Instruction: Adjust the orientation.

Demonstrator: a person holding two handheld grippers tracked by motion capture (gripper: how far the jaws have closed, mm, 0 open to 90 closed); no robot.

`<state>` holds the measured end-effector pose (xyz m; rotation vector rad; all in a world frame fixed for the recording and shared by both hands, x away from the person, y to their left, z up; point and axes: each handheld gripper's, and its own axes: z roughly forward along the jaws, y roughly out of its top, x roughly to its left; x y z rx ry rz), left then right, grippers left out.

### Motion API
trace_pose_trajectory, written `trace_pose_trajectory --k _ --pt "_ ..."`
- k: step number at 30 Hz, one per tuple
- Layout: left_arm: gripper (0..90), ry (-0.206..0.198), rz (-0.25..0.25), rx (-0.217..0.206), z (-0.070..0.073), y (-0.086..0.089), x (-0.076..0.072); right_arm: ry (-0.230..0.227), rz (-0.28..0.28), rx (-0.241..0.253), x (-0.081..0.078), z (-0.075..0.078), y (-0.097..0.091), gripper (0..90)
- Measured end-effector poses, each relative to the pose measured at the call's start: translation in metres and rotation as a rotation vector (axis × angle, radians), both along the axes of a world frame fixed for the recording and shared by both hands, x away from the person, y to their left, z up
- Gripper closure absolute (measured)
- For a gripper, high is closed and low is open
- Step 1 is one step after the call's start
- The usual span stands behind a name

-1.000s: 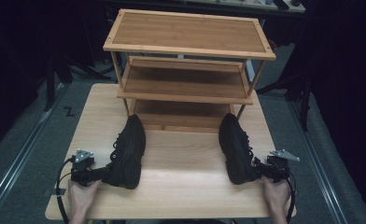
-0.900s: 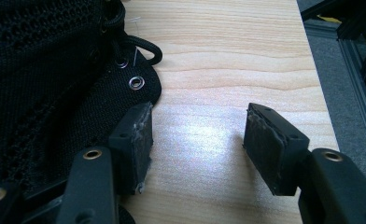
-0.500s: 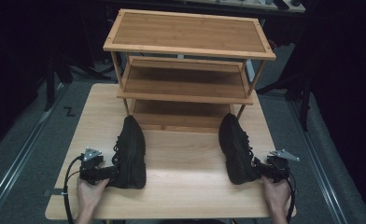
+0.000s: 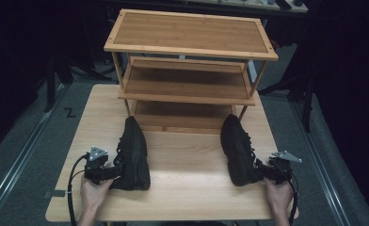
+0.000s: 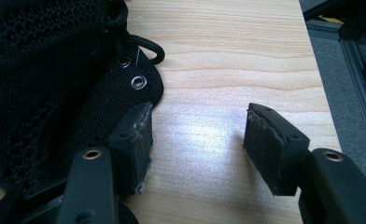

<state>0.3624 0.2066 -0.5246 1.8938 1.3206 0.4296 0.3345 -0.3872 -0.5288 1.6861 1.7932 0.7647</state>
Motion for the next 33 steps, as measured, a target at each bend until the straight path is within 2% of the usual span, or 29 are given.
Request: trace_pose_trajectory --k 5,12,20,23,28,33 --pt "18.8 -0.004 -0.013 0.017 0.003 -0.001 0.001 0.0 0.001 0.0 0.0 0.0 0.0 42.4" --pt "18.9 -0.014 -0.025 0.011 0.007 -0.005 0.004 0.0 0.001 0.0 0.0 0.0 0.0 42.4" --pt "18.9 -0.014 -0.067 0.023 0.013 -0.015 0.006 0.001 0.018 -0.004 0.0 0.0 0.001 42.5" --pt "18.9 -0.031 -0.078 0.029 0.015 -0.018 0.007 0.001 0.018 -0.004 0.0 0.0 0.001 42.4" --pt "19.4 -0.035 -0.083 0.004 0.02 -0.021 0.008 0.001 0.019 -0.004 0.0 0.0 0.001 42.5" --pt "19.5 -0.048 -0.095 0.007 0.024 -0.027 0.01 0.0 0.02 -0.005 0.0 0.0 0.001 42.5"
